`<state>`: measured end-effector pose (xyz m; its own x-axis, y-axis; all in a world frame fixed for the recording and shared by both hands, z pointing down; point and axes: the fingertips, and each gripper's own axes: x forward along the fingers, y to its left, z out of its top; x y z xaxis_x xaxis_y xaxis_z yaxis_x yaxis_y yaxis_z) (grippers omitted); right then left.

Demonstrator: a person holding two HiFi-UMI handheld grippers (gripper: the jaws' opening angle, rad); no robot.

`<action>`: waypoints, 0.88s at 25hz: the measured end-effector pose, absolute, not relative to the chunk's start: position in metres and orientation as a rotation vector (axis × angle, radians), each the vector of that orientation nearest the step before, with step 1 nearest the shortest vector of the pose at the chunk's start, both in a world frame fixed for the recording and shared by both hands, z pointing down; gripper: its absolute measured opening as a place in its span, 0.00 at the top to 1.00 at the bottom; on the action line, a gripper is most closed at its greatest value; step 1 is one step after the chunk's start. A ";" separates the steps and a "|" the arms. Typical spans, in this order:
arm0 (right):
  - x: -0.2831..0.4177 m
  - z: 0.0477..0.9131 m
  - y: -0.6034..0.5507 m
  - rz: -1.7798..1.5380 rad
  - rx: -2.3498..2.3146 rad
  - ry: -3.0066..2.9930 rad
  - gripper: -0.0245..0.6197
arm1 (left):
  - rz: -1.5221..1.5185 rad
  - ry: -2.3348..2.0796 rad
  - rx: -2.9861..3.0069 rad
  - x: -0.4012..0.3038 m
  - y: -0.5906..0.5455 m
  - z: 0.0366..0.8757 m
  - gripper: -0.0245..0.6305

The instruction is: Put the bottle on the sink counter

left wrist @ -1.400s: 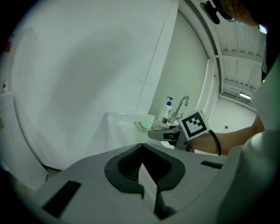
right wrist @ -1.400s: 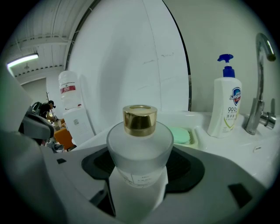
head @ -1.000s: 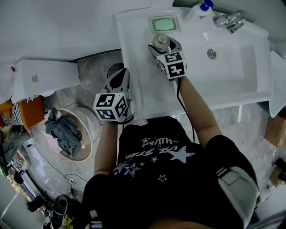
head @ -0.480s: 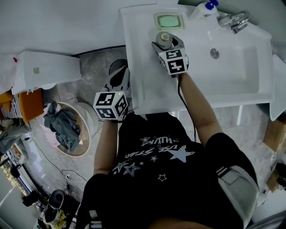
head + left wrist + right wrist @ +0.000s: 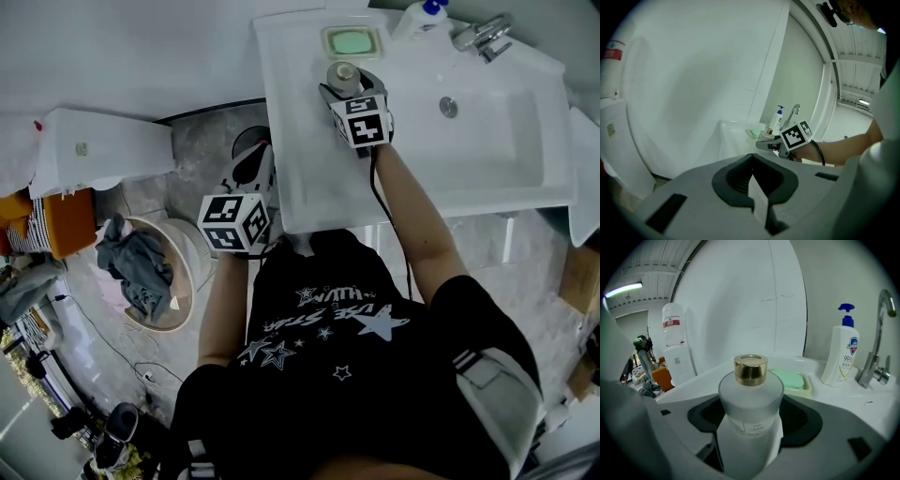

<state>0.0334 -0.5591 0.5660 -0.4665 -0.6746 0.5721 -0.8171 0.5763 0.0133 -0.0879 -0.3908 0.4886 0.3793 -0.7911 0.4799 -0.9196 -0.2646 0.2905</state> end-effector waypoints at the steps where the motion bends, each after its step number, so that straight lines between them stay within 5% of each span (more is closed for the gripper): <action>1: 0.035 0.563 -0.556 0.361 1.199 -2.288 0.46 | 0.324 -1.463 2.125 -0.087 -0.388 0.488 0.95; 22: 0.061 0.496 -0.371 0.529 1.408 -2.309 0.47 | 0.260 -1.376 2.197 -0.108 -0.223 0.465 0.95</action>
<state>0.0608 -0.3706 0.4956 -0.4233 -0.7524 0.5047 -0.8971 0.4259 -0.1175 -0.1083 -0.2230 0.4646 0.4626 -0.7775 0.4261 -0.8793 -0.3408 0.3327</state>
